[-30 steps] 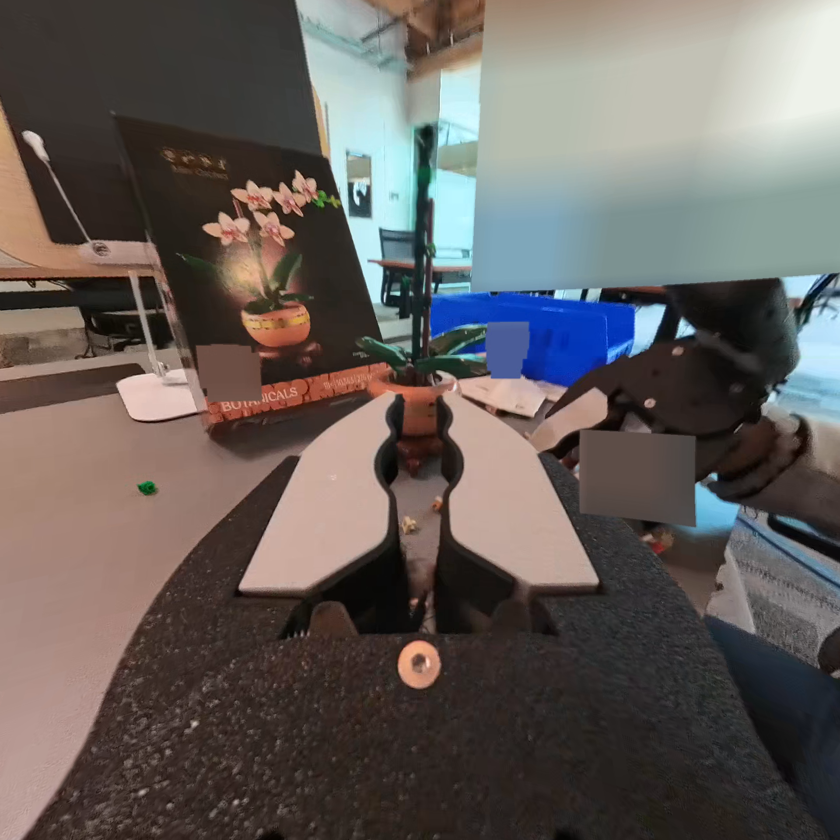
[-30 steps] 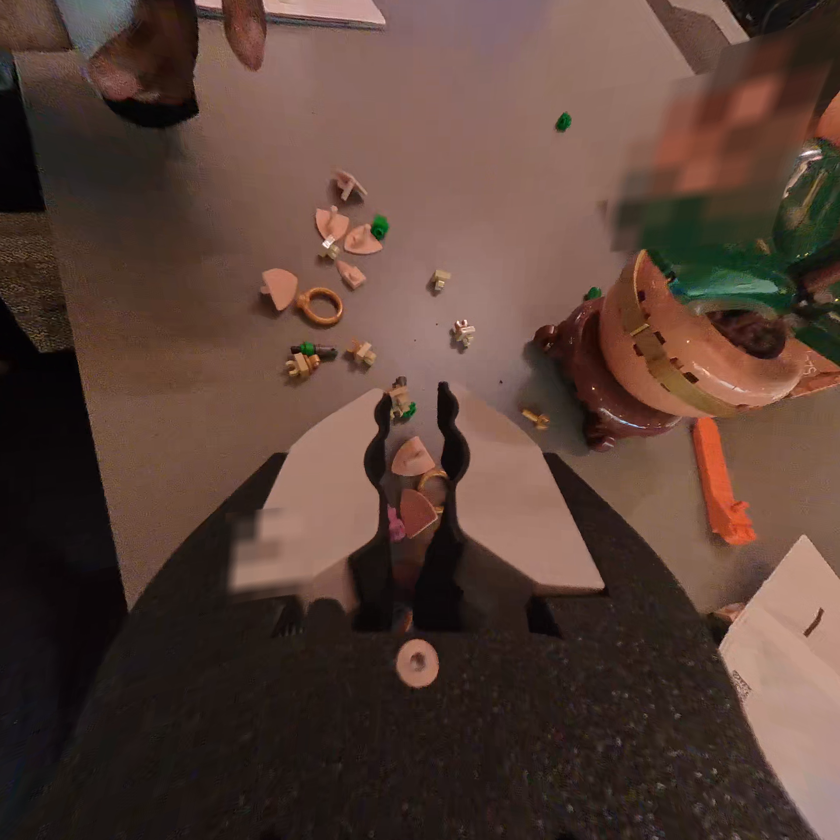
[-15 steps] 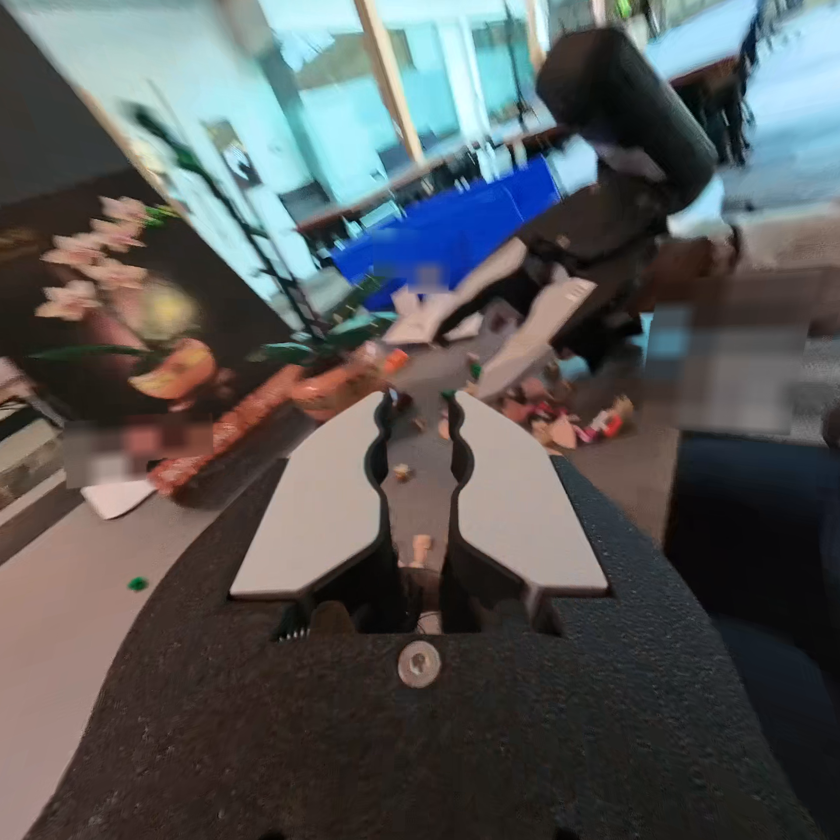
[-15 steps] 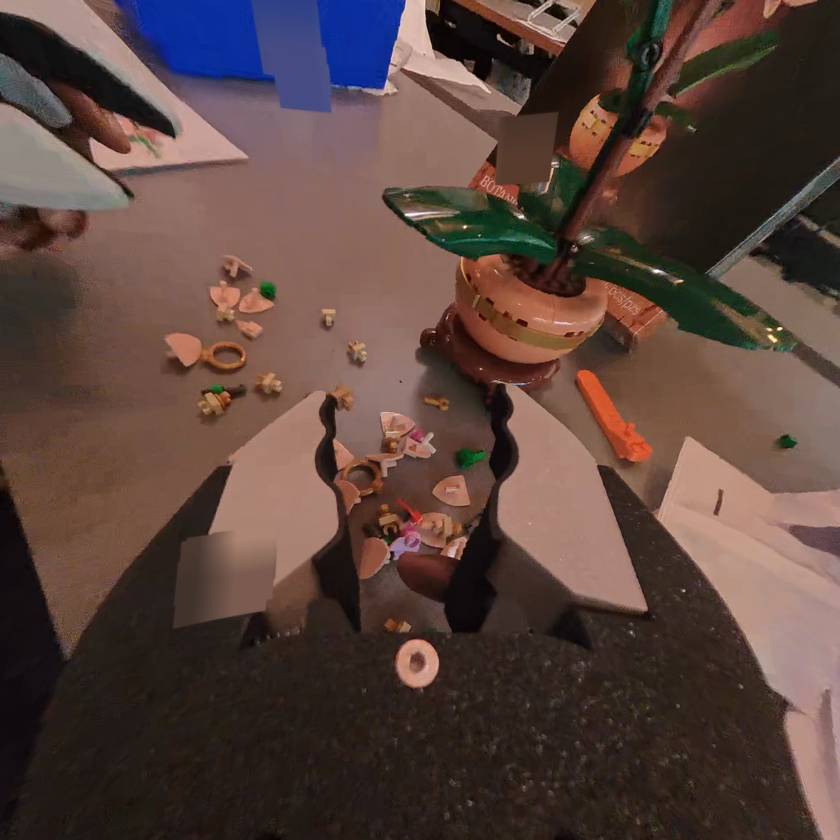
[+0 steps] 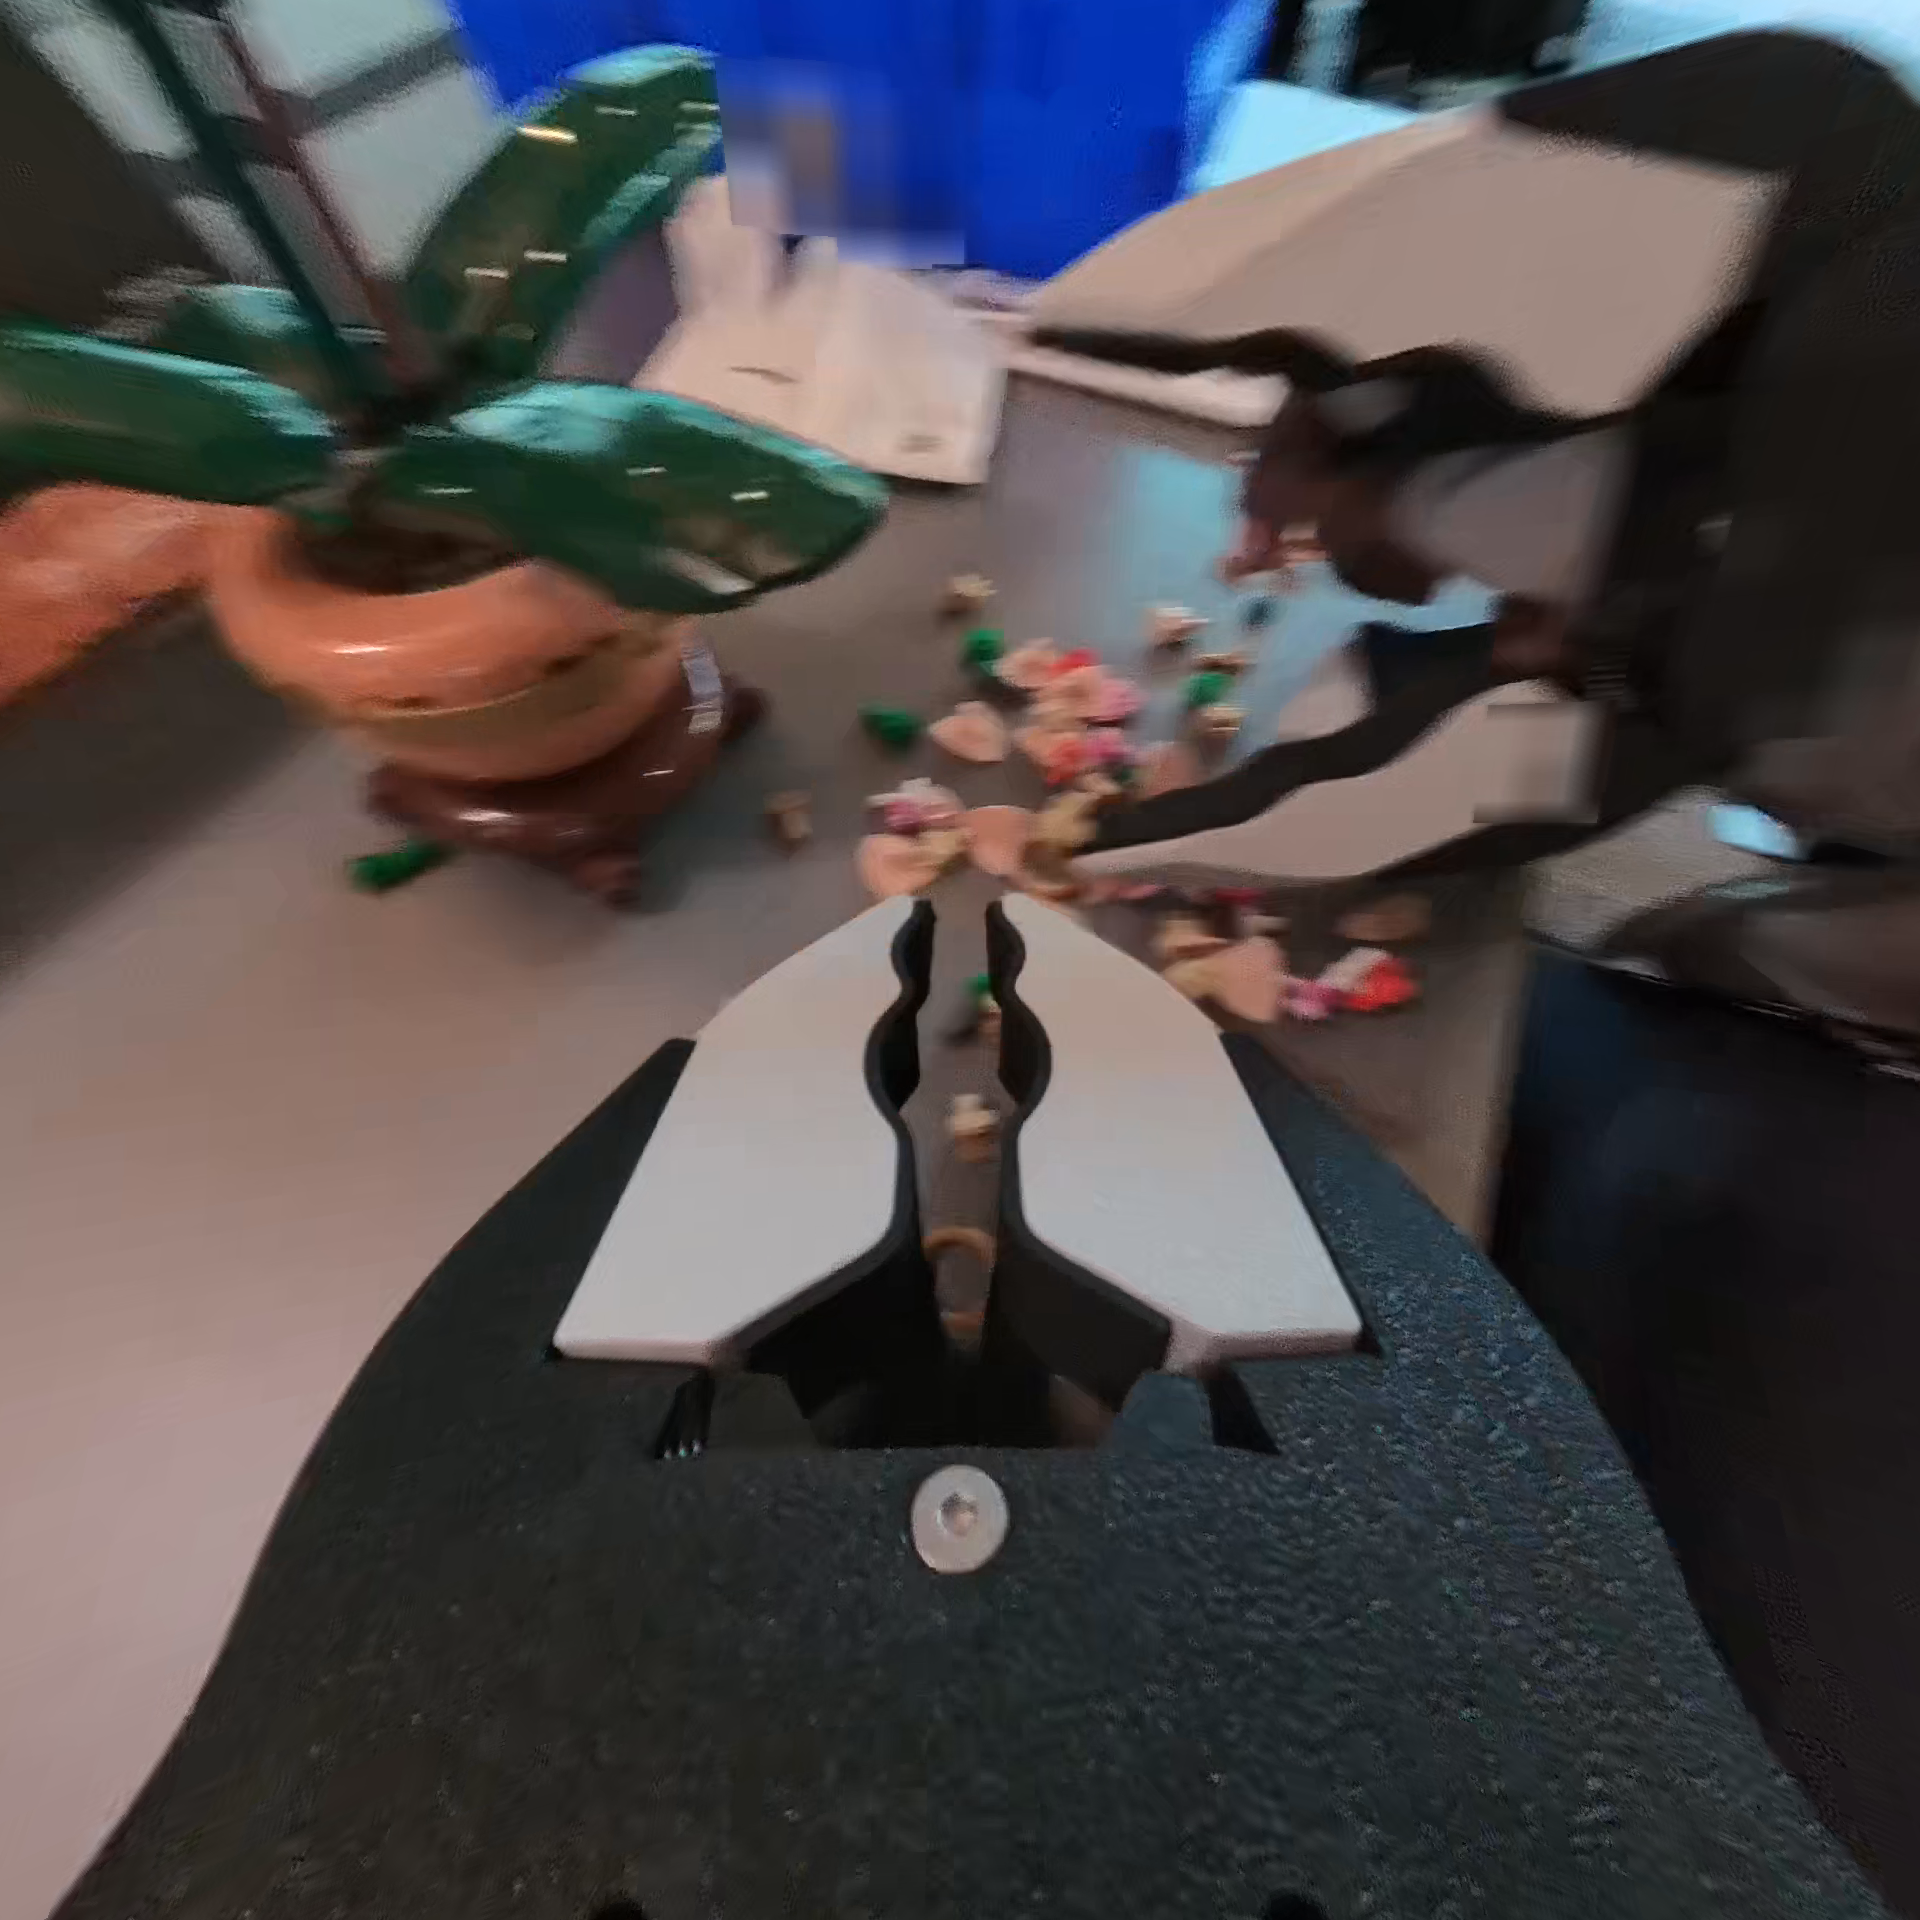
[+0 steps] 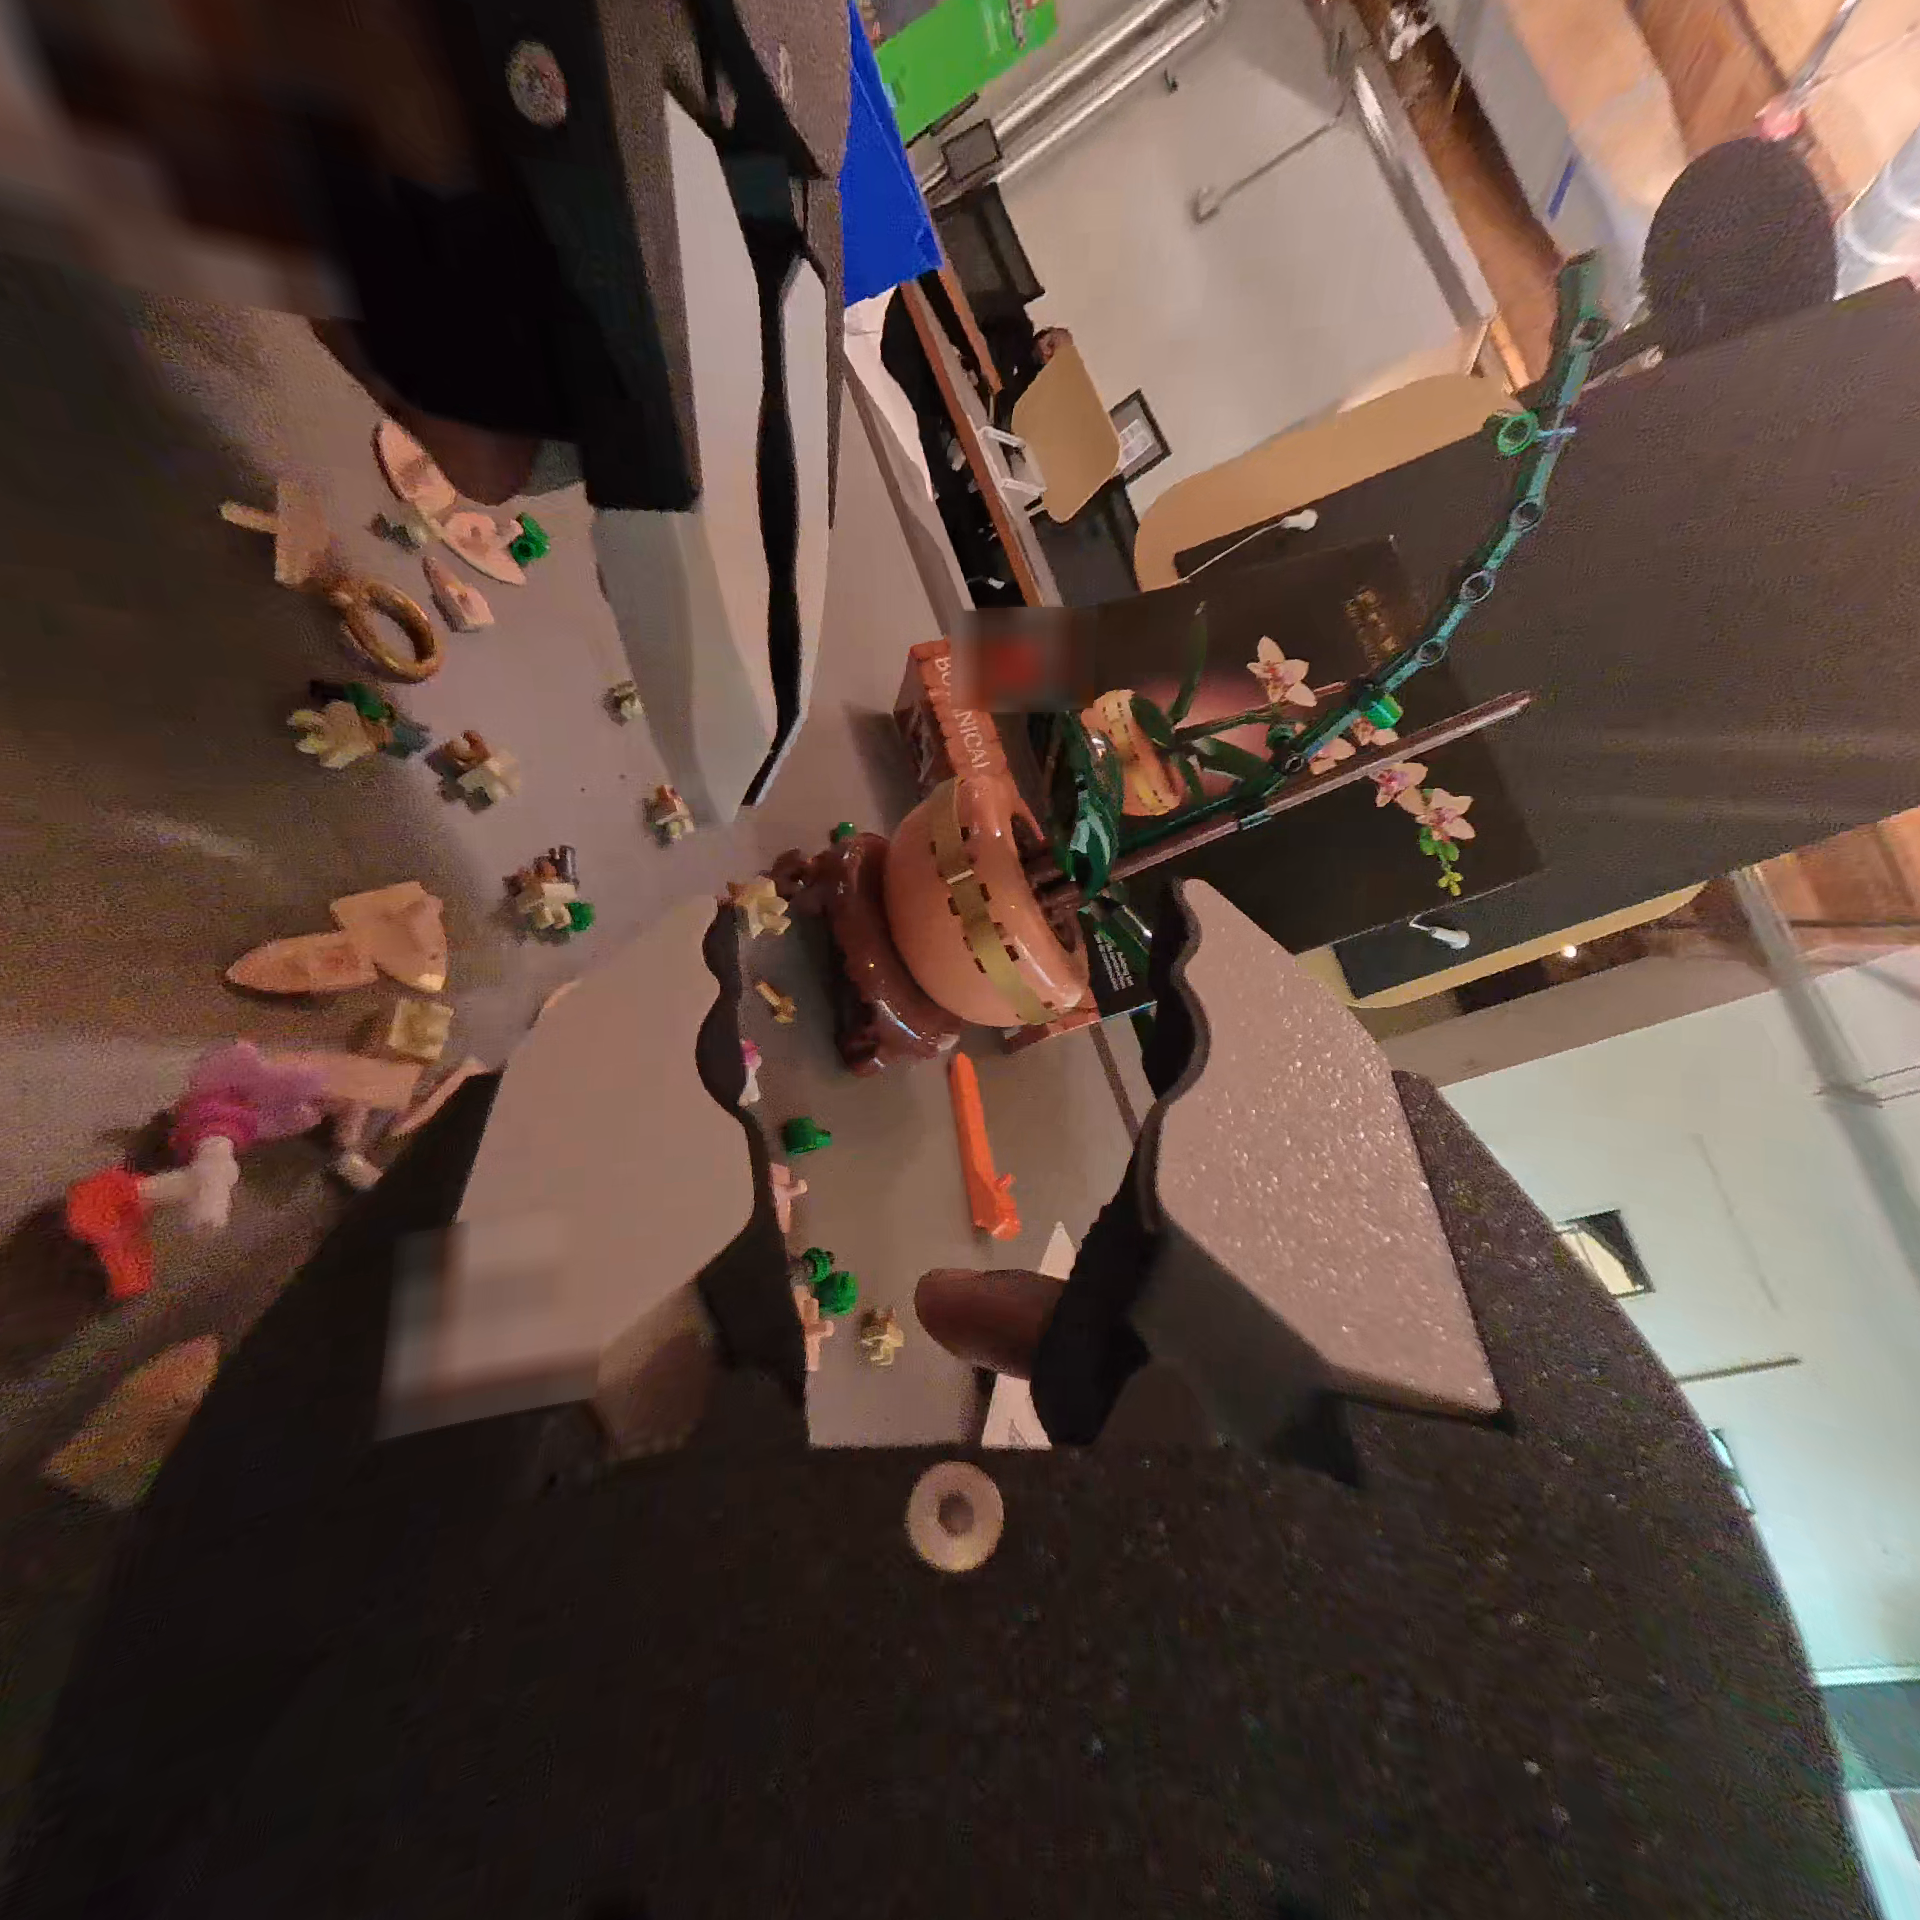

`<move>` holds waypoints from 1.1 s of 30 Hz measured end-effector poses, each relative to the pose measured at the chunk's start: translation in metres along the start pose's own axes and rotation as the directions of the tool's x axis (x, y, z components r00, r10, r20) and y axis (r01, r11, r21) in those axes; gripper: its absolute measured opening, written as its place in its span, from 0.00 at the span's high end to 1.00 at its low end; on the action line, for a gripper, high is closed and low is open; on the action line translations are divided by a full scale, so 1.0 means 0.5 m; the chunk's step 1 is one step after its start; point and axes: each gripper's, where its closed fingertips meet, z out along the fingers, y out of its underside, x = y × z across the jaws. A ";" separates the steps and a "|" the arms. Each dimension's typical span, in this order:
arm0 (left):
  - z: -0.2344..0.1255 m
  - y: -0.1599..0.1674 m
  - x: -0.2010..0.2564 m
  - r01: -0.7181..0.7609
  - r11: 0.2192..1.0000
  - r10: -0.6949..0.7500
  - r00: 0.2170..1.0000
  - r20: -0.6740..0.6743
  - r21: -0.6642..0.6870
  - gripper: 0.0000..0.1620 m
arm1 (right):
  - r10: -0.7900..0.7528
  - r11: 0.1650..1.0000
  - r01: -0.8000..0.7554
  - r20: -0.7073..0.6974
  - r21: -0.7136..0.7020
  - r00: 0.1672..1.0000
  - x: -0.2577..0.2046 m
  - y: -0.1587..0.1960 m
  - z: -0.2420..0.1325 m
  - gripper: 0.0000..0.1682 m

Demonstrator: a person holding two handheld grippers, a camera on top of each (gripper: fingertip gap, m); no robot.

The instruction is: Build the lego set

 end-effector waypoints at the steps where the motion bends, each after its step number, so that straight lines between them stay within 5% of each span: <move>1: -0.003 -0.004 -0.018 -0.022 0.999 0.020 0.997 0.070 0.029 0.93 | -0.006 1.000 0.006 -0.006 0.009 1.000 0.003 0.003 -0.006 0.55; 5: 0.003 -0.057 0.030 -0.010 0.977 0.008 1.000 0.009 0.215 0.89 | 0.017 1.000 -0.018 0.033 0.025 0.999 -0.010 0.011 -0.010 0.52; 9: 0.046 -0.021 0.032 -0.070 0.997 0.067 0.996 0.061 0.045 0.81 | -0.044 0.999 0.044 0.018 -0.002 0.999 -0.010 0.002 0.002 0.46; 13: 0.000 -0.001 -0.088 -0.197 0.980 0.193 0.886 0.421 -0.036 0.91 | -0.004 1.000 0.004 -0.030 -0.016 1.000 0.021 0.021 -0.012 0.55; 16: -0.035 -0.029 -0.096 -0.187 0.971 0.105 0.895 0.434 0.150 0.94 | 0.168 0.979 -0.168 -0.011 -0.113 0.986 0.045 0.085 -0.036 0.83; 18: -0.062 -0.055 -0.089 -0.177 0.938 0.049 0.919 0.391 0.298 0.95 | 0.388 0.910 -0.375 0.043 -0.176 0.921 0.045 0.123 -0.062 0.98; 21: -0.104 -0.090 -0.072 -0.167 0.858 0.017 0.955 0.297 0.486 0.93 | 0.657 0.749 -0.627 0.113 -0.215 0.746 0.039 0.142 -0.102 1.00; 24: -0.121 -0.098 -0.067 -0.099 0.839 -0.021 0.977 0.214 0.535 0.75 | 0.766 0.642 -0.736 0.211 -0.215 0.607 0.034 0.128 -0.110 0.99; 27: -0.119 -0.101 -0.041 -0.166 0.844 0.077 0.978 0.191 0.510 0.67 | 0.668 0.744 -0.513 0.486 -0.429 0.563 -0.040 0.142 -0.104 0.87; 29: -0.115 -0.102 -0.017 -0.221 0.837 0.149 0.972 0.181 0.501 0.70 | 0.505 0.863 -0.342 0.627 -0.371 0.594 -0.051 0.151 -0.082 0.85; 33: -0.109 -0.099 0.018 -0.240 0.825 0.210 0.971 0.117 0.512 0.74 | 0.297 0.952 -0.218 0.828 -0.216 0.476 -0.051 0.134 -0.043 0.88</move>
